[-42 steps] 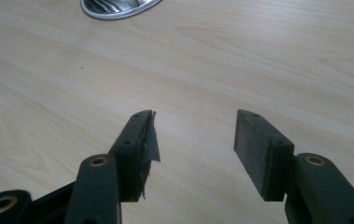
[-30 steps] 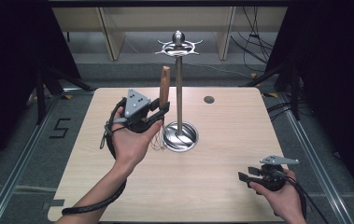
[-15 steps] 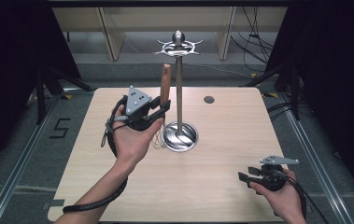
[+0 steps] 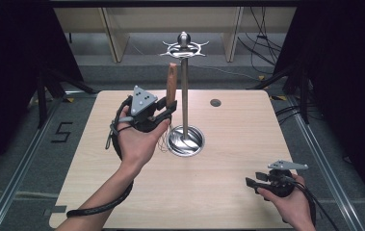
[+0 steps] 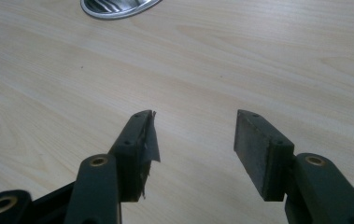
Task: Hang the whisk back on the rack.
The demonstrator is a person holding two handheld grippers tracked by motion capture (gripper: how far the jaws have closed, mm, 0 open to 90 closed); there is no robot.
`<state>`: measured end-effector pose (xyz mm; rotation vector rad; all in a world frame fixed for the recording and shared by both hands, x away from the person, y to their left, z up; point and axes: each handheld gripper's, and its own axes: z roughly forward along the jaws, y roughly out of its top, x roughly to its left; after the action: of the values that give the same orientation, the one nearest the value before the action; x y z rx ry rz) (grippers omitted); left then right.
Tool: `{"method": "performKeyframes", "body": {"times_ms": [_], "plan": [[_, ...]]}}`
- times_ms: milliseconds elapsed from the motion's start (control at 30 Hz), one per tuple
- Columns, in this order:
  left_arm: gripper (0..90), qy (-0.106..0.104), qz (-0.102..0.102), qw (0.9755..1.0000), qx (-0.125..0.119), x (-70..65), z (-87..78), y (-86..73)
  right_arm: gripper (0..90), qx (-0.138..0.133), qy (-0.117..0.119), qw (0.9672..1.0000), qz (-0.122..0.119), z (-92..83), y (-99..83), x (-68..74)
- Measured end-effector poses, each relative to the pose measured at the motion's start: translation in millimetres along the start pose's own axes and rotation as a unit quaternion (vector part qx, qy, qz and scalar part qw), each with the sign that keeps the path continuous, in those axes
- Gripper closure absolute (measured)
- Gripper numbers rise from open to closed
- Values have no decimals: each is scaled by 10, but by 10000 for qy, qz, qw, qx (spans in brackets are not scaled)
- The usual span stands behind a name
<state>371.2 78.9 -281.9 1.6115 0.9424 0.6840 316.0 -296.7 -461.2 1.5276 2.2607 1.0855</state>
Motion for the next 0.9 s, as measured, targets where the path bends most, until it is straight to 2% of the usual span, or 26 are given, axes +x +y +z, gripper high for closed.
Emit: {"method": "performKeyframes", "body": {"times_ms": [900], "plan": [[682, 3, 10, 10000, 20, -40, 72, 68, 481, -8, 9, 10000, -18, 4, 1, 0]]}}
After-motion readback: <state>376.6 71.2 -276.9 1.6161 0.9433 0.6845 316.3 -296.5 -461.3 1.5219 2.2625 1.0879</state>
